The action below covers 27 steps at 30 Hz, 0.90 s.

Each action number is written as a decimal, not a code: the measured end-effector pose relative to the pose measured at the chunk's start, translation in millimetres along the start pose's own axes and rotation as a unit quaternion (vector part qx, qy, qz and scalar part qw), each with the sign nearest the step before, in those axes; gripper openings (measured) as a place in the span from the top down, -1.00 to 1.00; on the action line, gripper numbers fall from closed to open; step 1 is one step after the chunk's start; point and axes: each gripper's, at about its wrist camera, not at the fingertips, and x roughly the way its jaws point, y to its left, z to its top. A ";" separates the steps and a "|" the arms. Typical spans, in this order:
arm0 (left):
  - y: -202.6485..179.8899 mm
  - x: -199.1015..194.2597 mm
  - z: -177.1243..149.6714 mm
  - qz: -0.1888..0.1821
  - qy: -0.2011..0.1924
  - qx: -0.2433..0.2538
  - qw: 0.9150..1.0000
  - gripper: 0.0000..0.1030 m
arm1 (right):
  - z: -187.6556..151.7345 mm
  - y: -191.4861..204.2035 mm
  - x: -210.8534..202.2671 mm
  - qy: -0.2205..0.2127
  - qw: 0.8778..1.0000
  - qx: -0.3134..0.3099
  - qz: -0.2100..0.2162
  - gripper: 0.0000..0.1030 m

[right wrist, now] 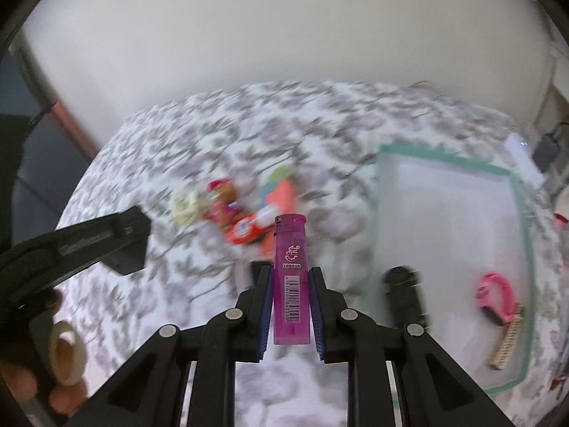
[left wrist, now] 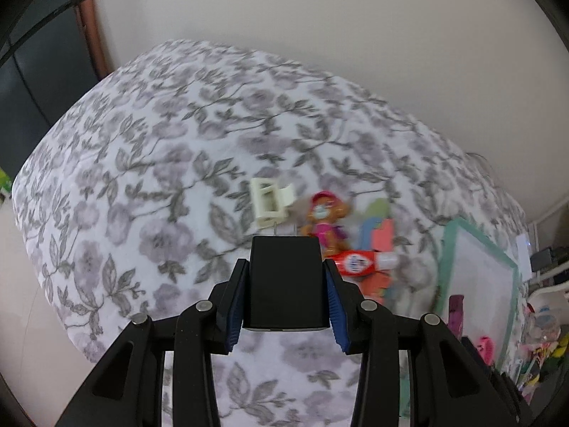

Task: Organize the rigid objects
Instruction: 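Lift the charger block with the left tool while the right carries the lighter to the tray, then lower the charger block into the tray with the left tool while the right holds the lighter above it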

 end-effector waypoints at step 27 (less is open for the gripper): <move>-118.3 40.2 -13.3 -0.049 0.072 0.099 0.991 0.80 | 1.6 -141.7 10.2 0.007 0.986 0.142 -0.092 0.59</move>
